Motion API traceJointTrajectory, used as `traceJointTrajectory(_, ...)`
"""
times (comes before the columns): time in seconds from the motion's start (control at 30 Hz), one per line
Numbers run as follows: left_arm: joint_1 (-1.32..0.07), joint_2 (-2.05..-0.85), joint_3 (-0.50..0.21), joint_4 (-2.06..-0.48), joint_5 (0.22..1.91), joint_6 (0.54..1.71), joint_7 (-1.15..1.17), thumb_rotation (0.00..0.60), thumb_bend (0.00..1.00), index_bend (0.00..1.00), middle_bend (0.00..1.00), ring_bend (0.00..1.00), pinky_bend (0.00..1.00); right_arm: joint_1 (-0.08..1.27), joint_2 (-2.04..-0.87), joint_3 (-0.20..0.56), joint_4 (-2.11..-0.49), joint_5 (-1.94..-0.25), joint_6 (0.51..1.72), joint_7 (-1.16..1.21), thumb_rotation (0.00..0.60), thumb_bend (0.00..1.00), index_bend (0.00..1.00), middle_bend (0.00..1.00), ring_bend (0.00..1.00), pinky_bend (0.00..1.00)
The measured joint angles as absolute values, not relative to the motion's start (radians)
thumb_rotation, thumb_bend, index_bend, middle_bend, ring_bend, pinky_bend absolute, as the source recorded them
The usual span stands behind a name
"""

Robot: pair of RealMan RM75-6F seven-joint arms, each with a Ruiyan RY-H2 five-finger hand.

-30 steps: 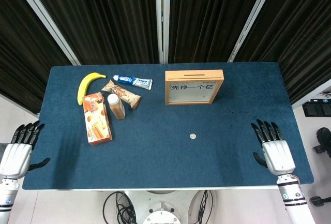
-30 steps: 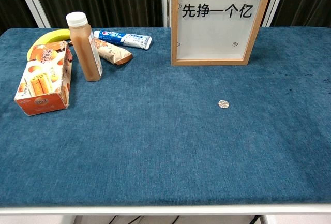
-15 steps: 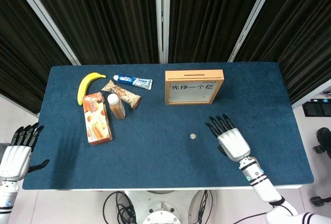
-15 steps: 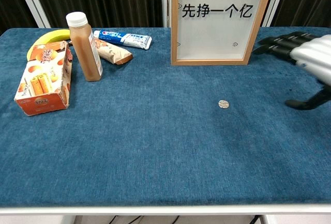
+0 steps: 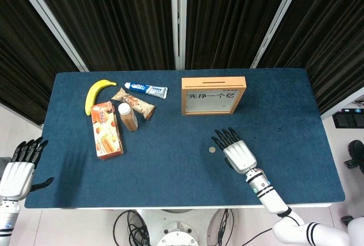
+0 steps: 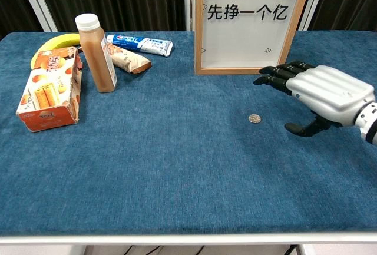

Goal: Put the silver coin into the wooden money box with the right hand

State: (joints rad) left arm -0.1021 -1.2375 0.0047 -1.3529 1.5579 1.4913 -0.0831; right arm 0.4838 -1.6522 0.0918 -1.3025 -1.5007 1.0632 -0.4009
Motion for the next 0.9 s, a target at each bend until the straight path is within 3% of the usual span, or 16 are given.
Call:
traceJointTrajectory(0.3, -0.099, -1.242, 0.002, -1.335, 1.549, 1.487, -0.114, 0.6, 0.11, 0.01, 0.0, 0.0, 0.0, 0.516, -1.734, 0.09, -1.189, -1.503, 1.062, -0.319, 0.6, 0.29, 0.28, 0.0, 0.0, 0.0)
traceJointTrajectory(0.9, -0.097, -1.245, 0.001, -1.313, 1.55, 1.489, -0.137, 0.6, 0.11, 0.01, 0.0, 0.0, 0.0, 0.549, -1.8, 0.086, -1.091, -1.492, 1.067, -0.255, 0.6, 0.3, 0.37, 0.0, 0.0, 0.0)
